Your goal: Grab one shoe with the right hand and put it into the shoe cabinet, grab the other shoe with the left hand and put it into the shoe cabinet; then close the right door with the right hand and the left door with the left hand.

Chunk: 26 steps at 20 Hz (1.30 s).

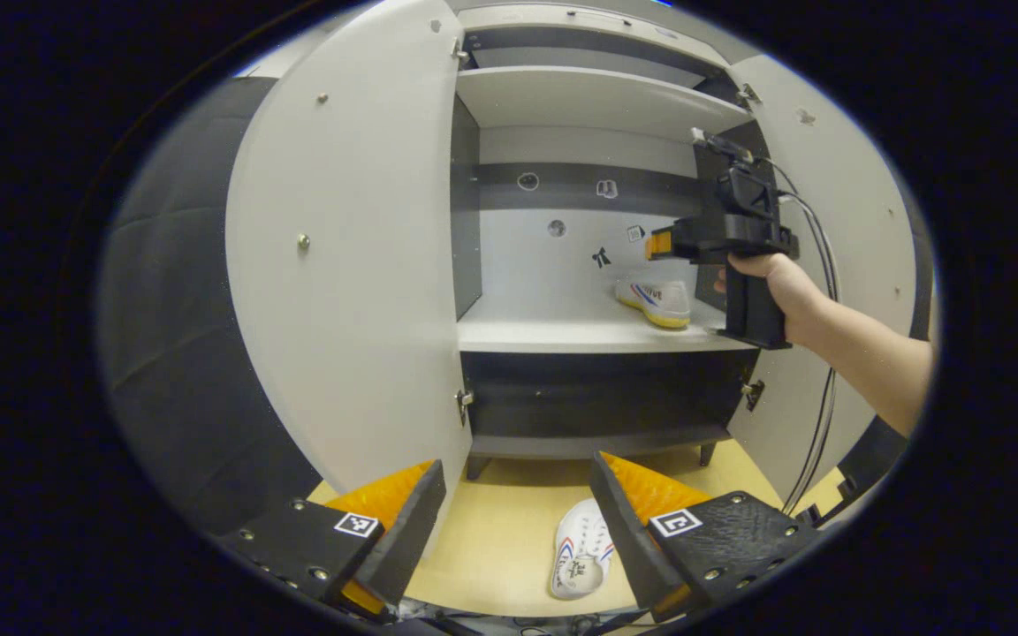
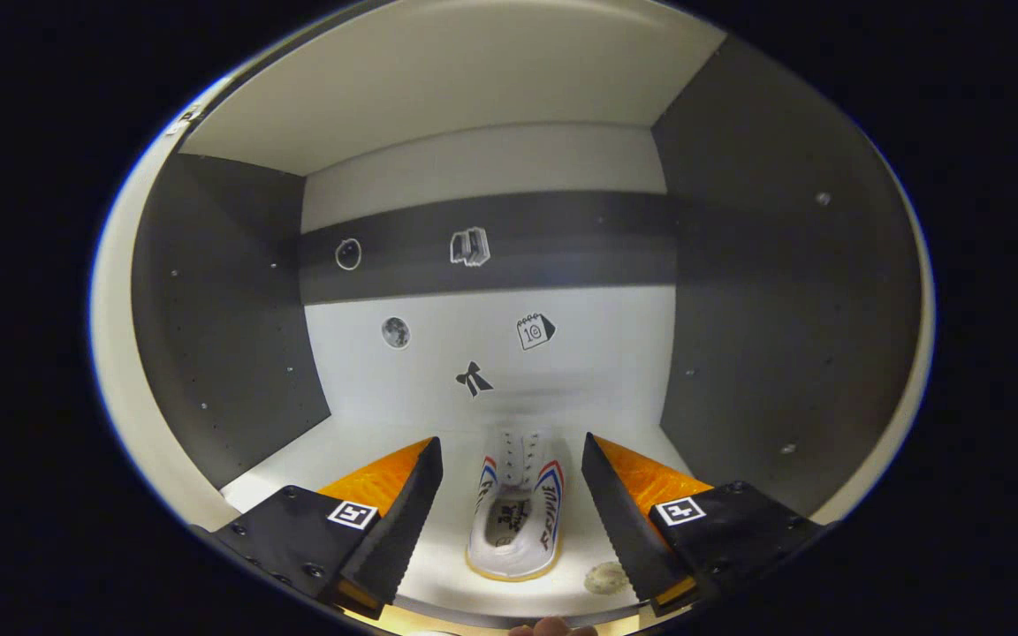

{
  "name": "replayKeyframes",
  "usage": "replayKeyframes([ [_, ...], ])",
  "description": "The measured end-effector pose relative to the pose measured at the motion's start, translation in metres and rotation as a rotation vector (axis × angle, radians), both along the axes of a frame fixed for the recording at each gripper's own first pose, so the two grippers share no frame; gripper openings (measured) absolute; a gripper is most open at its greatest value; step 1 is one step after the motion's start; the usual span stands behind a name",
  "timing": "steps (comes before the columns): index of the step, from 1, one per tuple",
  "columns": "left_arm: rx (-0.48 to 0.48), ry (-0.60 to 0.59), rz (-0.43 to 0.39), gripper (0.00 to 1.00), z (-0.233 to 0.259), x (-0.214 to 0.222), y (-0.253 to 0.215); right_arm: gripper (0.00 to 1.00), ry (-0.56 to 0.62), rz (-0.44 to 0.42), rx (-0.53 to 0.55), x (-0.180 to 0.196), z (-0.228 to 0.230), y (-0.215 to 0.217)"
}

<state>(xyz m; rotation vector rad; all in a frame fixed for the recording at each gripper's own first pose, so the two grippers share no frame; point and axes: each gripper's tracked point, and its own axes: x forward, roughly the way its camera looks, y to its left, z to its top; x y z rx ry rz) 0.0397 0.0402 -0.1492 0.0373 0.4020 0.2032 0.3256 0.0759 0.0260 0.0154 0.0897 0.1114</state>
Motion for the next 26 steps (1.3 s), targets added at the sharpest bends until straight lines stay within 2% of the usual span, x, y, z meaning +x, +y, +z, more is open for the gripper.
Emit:
replayKeyframes([
  [3,0.056,0.005,-0.075,0.99,-0.011,-0.004,-0.006,0.98,-0.043,-0.006,0.015,-0.046,0.008,-0.001],
  [4,0.059,0.008,-0.107,0.94,-0.018,-0.005,-0.010,0.98,-0.066,-0.007,0.014,-0.062,0.008,-0.001],
  [5,0.048,0.017,-0.132,0.94,-0.026,-0.006,-0.014,0.92,-0.084,-0.012,0.008,-0.078,0.005,-0.002],
  [6,0.029,0.019,-0.150,0.94,-0.035,-0.007,-0.018,0.92,-0.091,-0.016,-0.001,-0.094,-0.002,-0.004],
  [7,0.003,0.024,-0.166,0.94,-0.046,-0.007,-0.022,0.98,-0.089,-0.018,-0.005,-0.111,-0.009,-0.005],
  [9,-0.030,0.047,-0.201,0.94,-0.071,-0.007,-0.027,0.98,-0.076,-0.014,-0.012,-0.139,-0.024,-0.007],
  [10,-0.029,0.067,-0.222,0.95,-0.084,-0.006,-0.028,0.92,-0.062,-0.020,-0.020,-0.152,-0.033,-0.011],
  [11,-0.020,0.083,-0.240,0.95,-0.097,-0.004,-0.028,0.92,-0.046,-0.029,-0.028,-0.166,-0.043,-0.015],
  [12,-0.010,0.102,-0.262,0.95,-0.110,-0.002,-0.030,0.98,-0.030,-0.040,-0.033,-0.177,-0.052,-0.020],
  [15,0.006,0.145,-0.312,0.95,-0.147,0.008,-0.034,0.98,0.011,-0.075,-0.036,-0.213,-0.077,-0.034],
  [18,-0.063,0.210,-0.340,0.95,-0.187,0.015,-0.044,0.98,0.048,-0.111,-0.040,-0.244,-0.097,-0.049],
  [22,-0.092,0.337,-0.353,0.95,-0.242,0.023,-0.041,0.99,0.082,-0.191,-0.052,-0.283,-0.112,-0.076],
  [23,-0.083,0.362,-0.361,1.00,-0.254,0.026,-0.039,0.98,0.095,-0.205,-0.055,-0.293,-0.117,-0.081],
  [25,-0.090,0.407,-0.368,0.92,-0.271,0.028,-0.037,0.98,0.136,-0.235,-0.079,-0.313,-0.131,-0.094],
  [26,-0.115,0.427,-0.371,1.00,-0.279,0.028,-0.041,0.99,0.160,-0.251,-0.088,-0.323,-0.137,-0.101],
])
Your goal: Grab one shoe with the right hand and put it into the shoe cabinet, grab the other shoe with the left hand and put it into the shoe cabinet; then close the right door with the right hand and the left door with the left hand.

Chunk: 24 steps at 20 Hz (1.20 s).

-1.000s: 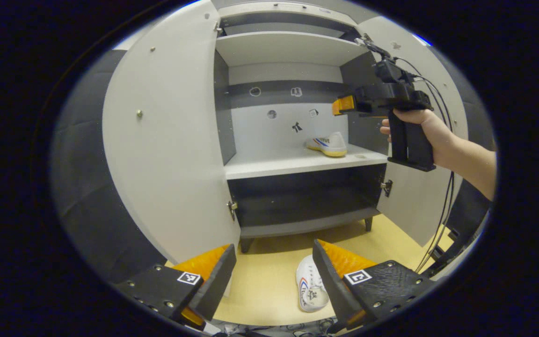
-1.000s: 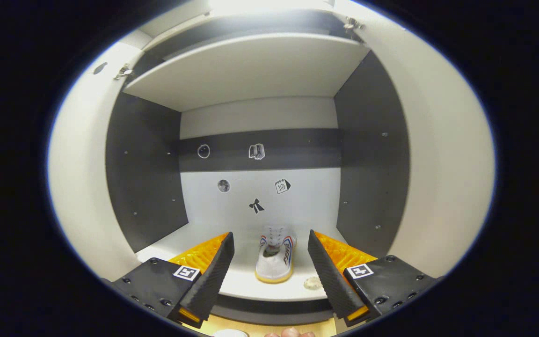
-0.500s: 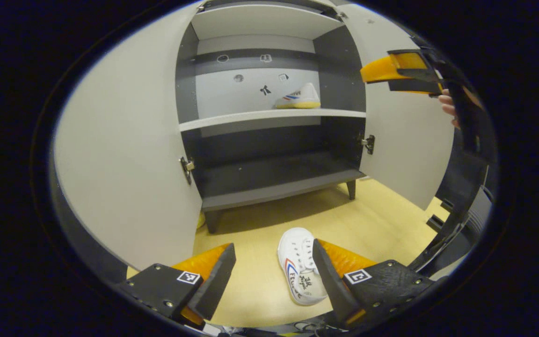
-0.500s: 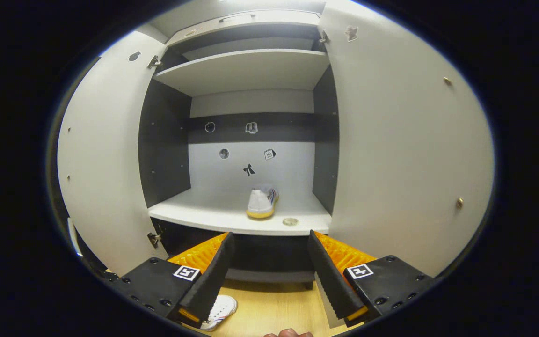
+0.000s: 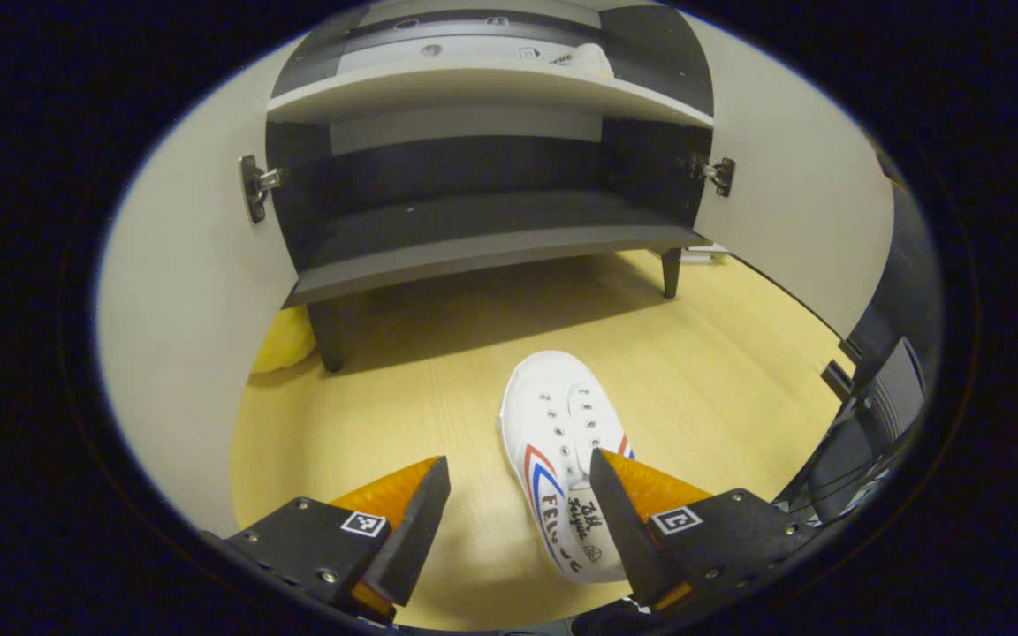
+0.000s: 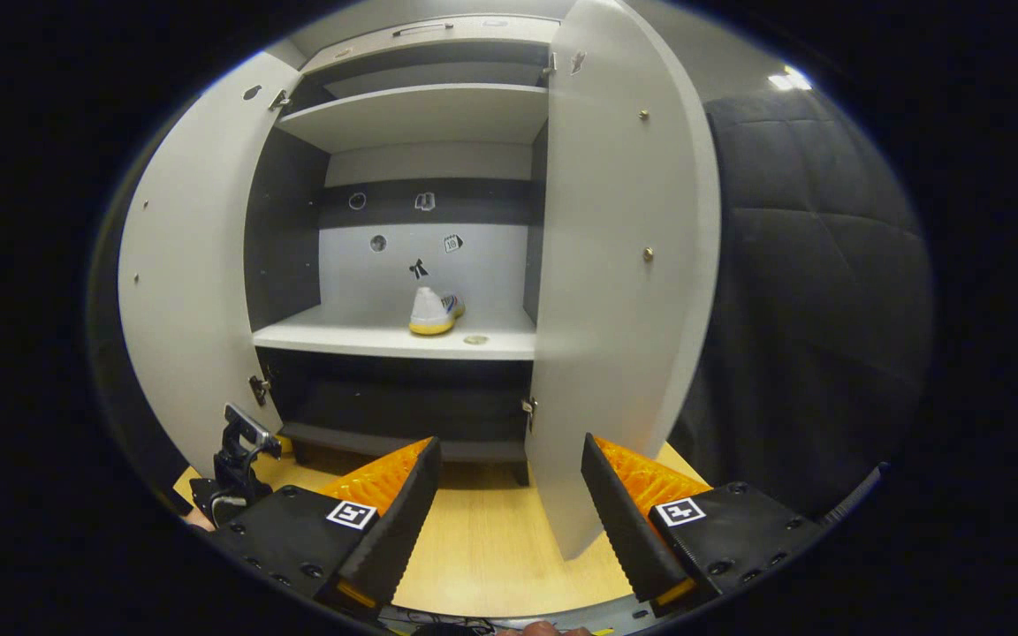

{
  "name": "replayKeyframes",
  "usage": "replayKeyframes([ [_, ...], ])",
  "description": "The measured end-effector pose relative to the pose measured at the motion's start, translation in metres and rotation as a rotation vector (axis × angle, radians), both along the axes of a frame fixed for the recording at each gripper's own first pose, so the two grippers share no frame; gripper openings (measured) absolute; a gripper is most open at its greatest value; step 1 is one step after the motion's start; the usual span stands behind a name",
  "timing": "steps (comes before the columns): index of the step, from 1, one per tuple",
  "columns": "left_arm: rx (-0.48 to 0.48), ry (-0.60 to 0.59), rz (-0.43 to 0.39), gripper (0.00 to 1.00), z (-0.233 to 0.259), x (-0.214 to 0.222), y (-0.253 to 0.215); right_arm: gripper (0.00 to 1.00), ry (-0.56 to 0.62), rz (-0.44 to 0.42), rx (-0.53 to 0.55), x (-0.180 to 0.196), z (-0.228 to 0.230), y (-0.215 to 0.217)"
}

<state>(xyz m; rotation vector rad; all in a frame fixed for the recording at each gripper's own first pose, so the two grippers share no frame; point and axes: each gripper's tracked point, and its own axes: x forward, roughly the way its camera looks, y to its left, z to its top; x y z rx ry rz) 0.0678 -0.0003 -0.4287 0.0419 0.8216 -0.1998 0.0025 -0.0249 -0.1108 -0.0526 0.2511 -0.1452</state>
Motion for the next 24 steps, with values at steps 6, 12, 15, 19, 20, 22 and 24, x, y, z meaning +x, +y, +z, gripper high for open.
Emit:
replayKeyframes([
  [6,-0.021,0.062,-0.015,0.92,-0.028,0.002,-0.009,0.99,0.096,-0.133,-0.044,-0.070,-0.022,-0.051],
  [12,-0.025,0.132,-0.050,0.53,-0.041,-0.003,-0.015,0.99,0.170,-0.308,0.008,-0.107,-0.035,-0.097],
  [15,-0.097,0.175,-0.026,0.50,-0.045,-0.008,-0.016,0.99,0.184,-0.386,0.044,-0.118,-0.035,-0.119],
  [19,-0.068,0.174,0.000,0.39,-0.046,-0.006,-0.013,0.99,0.138,-0.463,0.050,-0.116,-0.023,-0.151],
  [20,-0.081,0.169,0.028,0.38,-0.055,0.000,-0.014,0.99,0.123,-0.476,0.045,-0.114,-0.018,-0.159],
  [22,-0.081,0.195,0.066,0.18,-0.046,-0.005,-0.014,0.99,0.101,-0.489,0.037,-0.107,-0.012,-0.177],
  [24,-0.053,0.202,0.110,0.03,-0.035,-0.004,-0.015,0.99,0.078,-0.484,0.036,-0.092,-0.003,-0.193],
])
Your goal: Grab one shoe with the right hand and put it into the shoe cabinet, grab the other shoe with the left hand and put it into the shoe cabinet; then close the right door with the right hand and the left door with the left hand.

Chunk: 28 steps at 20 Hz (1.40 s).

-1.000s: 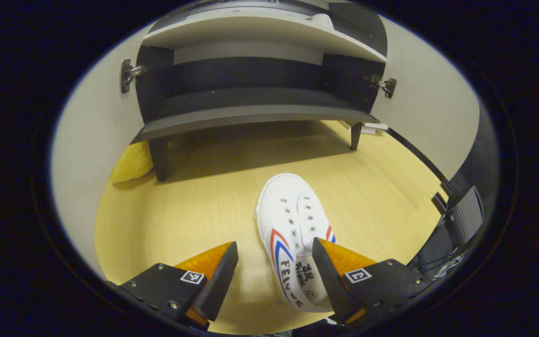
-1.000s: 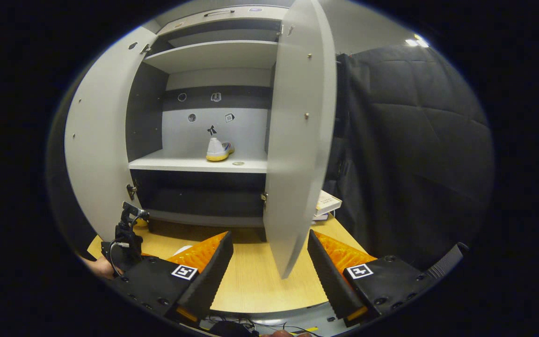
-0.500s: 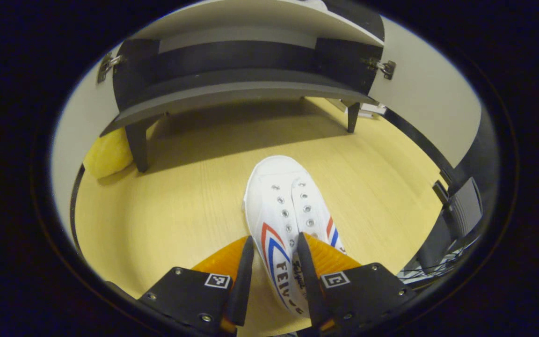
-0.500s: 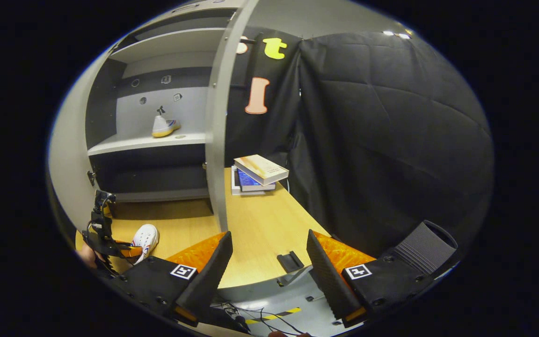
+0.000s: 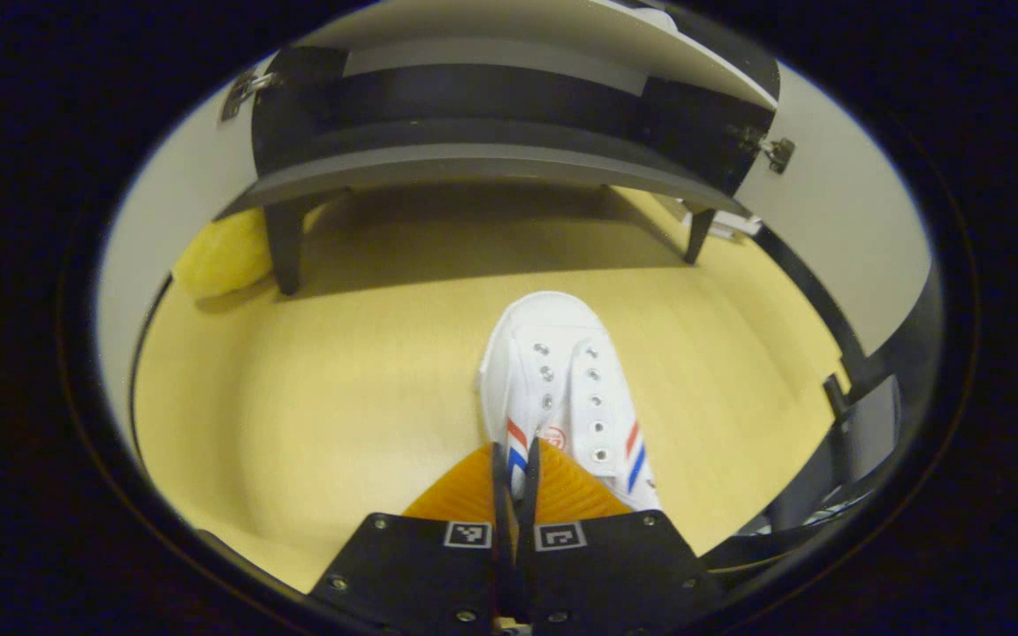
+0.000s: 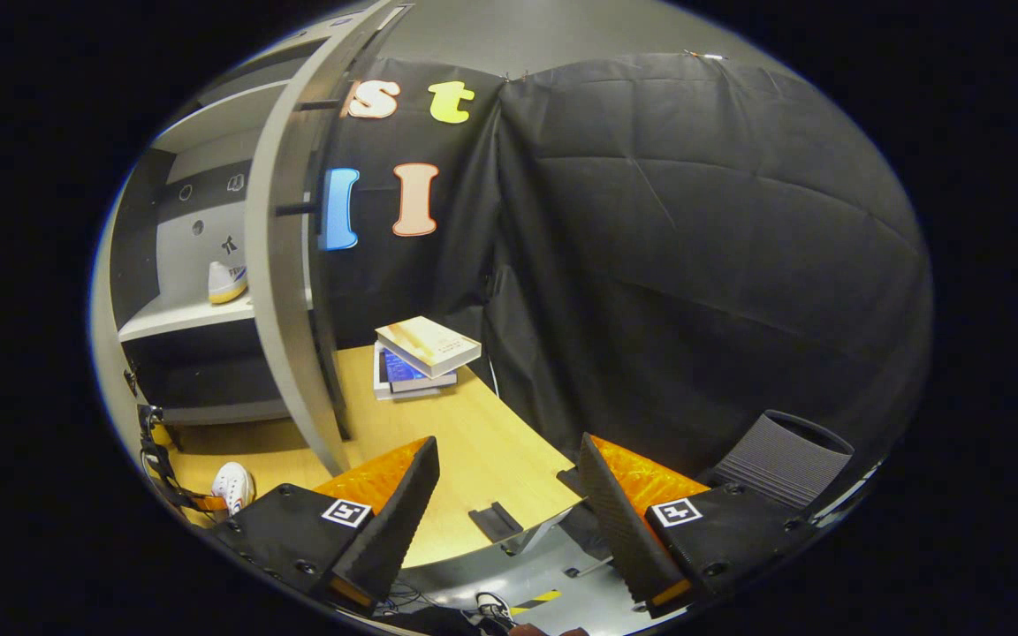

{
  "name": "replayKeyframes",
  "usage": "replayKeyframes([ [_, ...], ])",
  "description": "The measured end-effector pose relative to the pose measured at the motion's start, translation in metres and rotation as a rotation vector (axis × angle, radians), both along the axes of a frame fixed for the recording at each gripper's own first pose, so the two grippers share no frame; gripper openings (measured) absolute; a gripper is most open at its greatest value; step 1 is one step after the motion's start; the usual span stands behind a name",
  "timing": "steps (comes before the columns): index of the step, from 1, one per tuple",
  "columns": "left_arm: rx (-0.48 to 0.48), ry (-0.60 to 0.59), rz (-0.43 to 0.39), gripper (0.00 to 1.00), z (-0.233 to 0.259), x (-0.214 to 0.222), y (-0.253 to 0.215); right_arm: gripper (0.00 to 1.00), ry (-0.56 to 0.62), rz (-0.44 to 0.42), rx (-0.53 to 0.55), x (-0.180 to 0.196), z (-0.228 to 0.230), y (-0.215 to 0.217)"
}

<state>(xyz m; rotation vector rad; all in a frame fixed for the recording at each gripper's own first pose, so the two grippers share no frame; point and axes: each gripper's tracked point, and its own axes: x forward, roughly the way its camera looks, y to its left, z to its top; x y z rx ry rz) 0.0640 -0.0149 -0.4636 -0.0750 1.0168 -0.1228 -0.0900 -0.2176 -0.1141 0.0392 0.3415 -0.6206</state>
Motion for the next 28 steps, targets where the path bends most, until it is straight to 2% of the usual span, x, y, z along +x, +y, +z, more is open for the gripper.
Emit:
replayKeyframes([
  [2,0.023,0.012,0.015,0.03,-0.009,-0.002,-0.001,0.99,-0.022,0.020,-0.016,0.017,0.008,-0.015],
  [6,0.013,0.000,0.101,0.02,-0.003,0.006,0.002,0.99,-0.054,0.071,-0.017,0.050,0.013,-0.044],
  [8,0.021,-0.029,0.129,0.02,0.004,0.008,0.004,0.97,-0.060,0.091,0.008,0.065,0.009,-0.057],
  [13,-0.040,-0.124,0.240,0.01,0.032,0.012,0.021,0.99,-0.077,0.141,0.019,0.106,0.012,-0.075],
  [18,0.024,-0.251,0.225,0.02,0.045,0.014,0.022,0.99,-0.111,0.200,0.016,0.142,0.023,-0.068],
  [19,0.019,-0.276,0.225,0.07,0.045,0.014,0.022,0.99,-0.113,0.209,0.010,0.145,0.024,-0.065],
  [20,0.012,-0.304,0.224,0.02,0.045,0.015,0.022,0.99,-0.115,0.217,0.008,0.147,0.024,-0.062],
  [24,-0.004,-0.436,0.198,0.01,0.036,0.017,0.022,0.97,-0.108,0.227,0.020,0.145,0.017,-0.053],
  [28,-0.020,-0.545,0.178,0.01,0.045,0.017,0.021,0.99,-0.107,0.198,0.028,0.133,0.015,-0.055],
])
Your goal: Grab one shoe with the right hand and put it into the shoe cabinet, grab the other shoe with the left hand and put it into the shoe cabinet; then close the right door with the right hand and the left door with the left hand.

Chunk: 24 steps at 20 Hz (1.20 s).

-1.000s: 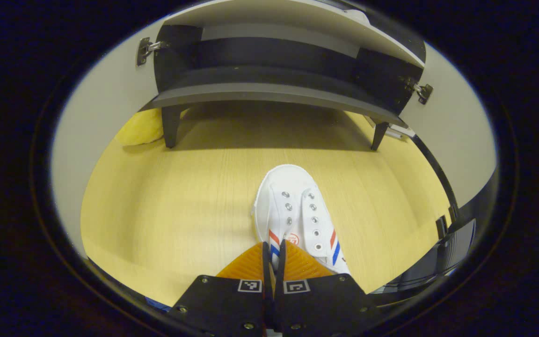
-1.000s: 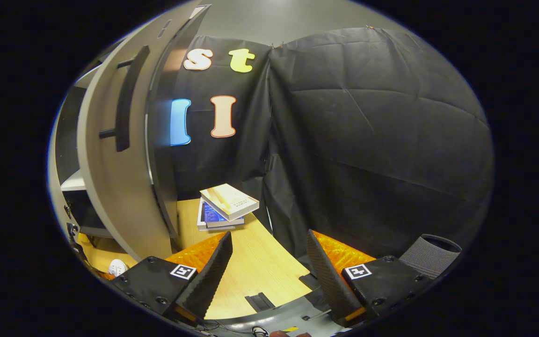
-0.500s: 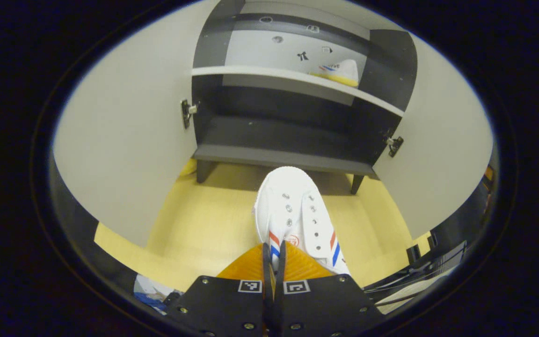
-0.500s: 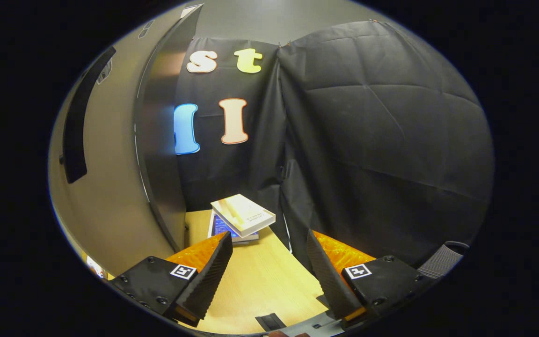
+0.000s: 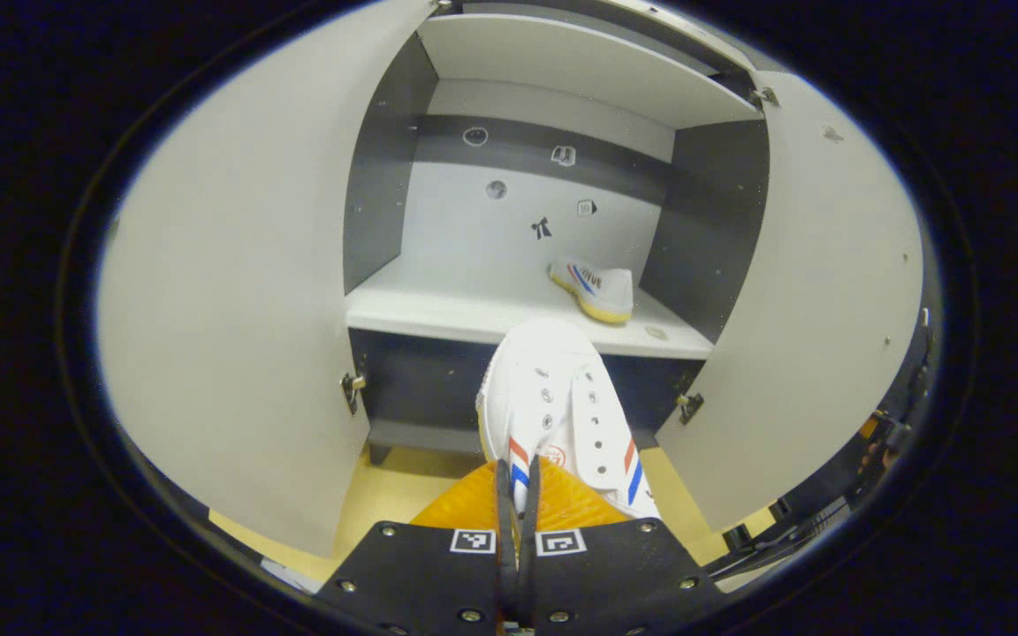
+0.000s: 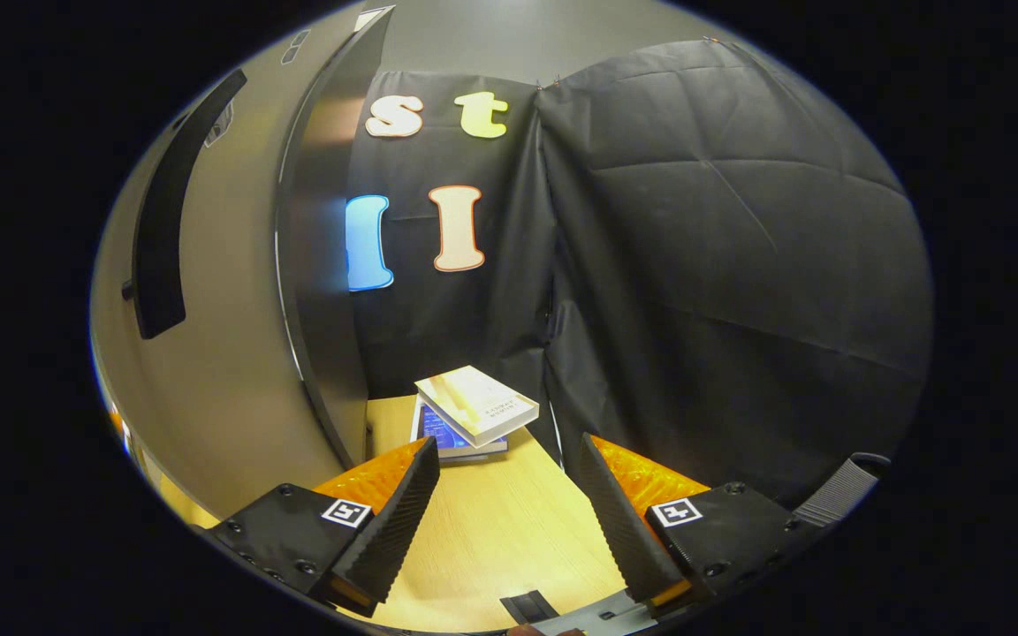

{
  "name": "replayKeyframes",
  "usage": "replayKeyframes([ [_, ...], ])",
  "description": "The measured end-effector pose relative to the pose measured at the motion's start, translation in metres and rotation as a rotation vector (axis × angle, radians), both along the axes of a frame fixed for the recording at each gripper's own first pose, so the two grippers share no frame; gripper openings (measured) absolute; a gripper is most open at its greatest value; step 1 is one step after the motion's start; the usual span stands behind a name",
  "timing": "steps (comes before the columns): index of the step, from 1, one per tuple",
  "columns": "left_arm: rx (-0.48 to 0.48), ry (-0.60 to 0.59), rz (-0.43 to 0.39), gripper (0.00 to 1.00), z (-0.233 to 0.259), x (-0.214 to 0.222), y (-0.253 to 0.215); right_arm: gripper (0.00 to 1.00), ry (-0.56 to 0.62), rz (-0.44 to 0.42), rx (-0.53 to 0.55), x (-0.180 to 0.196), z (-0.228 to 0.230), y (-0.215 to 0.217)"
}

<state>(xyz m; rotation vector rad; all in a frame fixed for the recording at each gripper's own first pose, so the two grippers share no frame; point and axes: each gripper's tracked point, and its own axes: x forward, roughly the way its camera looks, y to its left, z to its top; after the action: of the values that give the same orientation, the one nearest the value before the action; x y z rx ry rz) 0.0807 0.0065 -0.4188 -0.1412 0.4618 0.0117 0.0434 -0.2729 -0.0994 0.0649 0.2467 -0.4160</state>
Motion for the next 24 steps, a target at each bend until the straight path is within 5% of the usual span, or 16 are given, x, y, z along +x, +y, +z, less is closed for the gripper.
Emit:
replayKeyframes([
  [10,0.133,-0.206,-0.010,0.01,0.003,0.003,0.004,0.97,-0.018,-0.133,-0.025,-0.046,0.006,-0.018],
  [24,0.178,-0.205,-0.047,0.01,0.014,0.001,0.002,0.99,-0.009,-0.328,-0.025,-0.126,0.009,-0.016],
])
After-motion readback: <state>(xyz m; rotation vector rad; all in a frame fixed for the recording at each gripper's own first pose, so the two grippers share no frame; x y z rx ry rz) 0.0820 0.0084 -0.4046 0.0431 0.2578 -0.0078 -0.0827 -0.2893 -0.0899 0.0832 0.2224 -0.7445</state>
